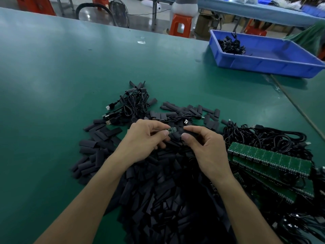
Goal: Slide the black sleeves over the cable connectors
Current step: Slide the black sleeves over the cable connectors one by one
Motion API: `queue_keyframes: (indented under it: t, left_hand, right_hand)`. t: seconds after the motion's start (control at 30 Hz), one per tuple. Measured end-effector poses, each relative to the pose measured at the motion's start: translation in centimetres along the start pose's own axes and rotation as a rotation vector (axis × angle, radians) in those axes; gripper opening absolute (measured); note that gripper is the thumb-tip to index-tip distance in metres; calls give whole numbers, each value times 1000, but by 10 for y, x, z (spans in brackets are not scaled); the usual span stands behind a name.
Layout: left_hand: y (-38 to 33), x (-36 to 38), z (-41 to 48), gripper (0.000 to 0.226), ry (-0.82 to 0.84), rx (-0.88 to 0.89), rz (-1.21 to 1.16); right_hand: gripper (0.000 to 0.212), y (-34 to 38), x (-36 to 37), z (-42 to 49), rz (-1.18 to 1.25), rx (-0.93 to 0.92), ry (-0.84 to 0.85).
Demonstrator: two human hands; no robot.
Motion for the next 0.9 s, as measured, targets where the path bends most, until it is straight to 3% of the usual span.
queue_keyframes:
  t: [0.4, 0.9]
  left_hand:
    - [-4, 3, -1, 14, 62, -2, -76]
    - [-3, 4, -2, 14, 107, -22, -132]
  right_hand:
    - [16, 2, -2, -1, -7, -85, -59]
    - [21, 2, -6, 5, 16, -29, 65]
Point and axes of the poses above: each hand's wrist, its own z-axis towards the middle knuckle, its own x-axis out of the palm, y = z × x, the point moved 5 cm from there along z, towards the middle knuckle, and after that the axes turned 5 degrees about x, right-handed, at the moved point
